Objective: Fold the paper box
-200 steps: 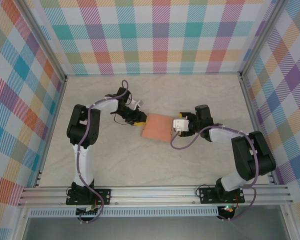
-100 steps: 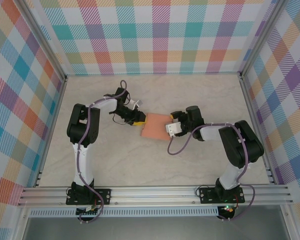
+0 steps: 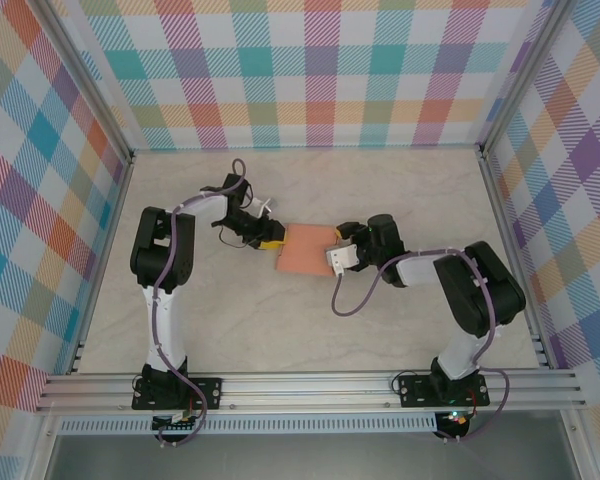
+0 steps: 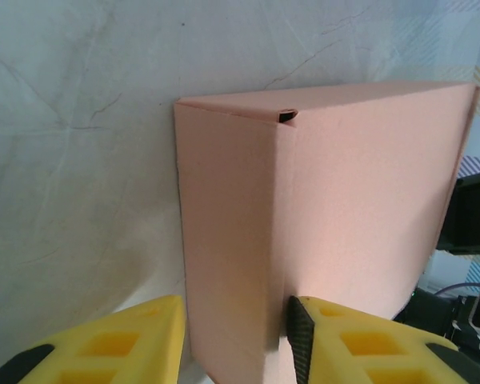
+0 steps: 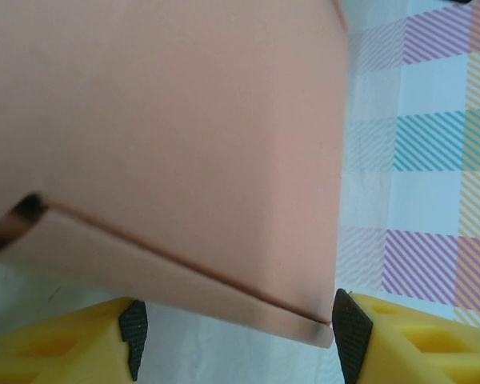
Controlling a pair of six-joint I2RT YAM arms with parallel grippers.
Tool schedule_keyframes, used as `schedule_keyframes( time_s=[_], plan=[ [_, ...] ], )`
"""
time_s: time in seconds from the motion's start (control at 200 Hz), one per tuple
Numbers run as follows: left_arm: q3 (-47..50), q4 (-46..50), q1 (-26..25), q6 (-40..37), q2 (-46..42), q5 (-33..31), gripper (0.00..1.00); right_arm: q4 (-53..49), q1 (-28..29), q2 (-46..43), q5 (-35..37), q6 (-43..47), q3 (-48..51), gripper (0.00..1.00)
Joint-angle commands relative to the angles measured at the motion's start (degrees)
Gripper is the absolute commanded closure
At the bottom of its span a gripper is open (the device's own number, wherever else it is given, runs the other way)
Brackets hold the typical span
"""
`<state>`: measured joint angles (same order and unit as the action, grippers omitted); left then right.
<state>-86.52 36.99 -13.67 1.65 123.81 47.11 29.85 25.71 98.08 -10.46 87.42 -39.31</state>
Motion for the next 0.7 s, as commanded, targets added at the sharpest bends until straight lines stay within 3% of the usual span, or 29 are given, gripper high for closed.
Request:
schedule_keyframes(
  time_s=[0.0,0.415,0.695],
  plan=[
    [-0.22,2.73,0.65,-1.3,2.08,-4.43,0.58,1.56,1.86,-3.53,-6.48,-2.84,0.8,0.38],
    [-0.53,4.04,0.75,-1.91,2.99,-3.02,0.58,1.67,6.15,-2.09,-5.35,-0.15,1.82,0.31],
    [-0.43,4.32,0.75,-2.27,3.85,-2.62,0.58,9.87,9.12,2.19,-1.74,1.3,1.96,0.31]
  ],
)
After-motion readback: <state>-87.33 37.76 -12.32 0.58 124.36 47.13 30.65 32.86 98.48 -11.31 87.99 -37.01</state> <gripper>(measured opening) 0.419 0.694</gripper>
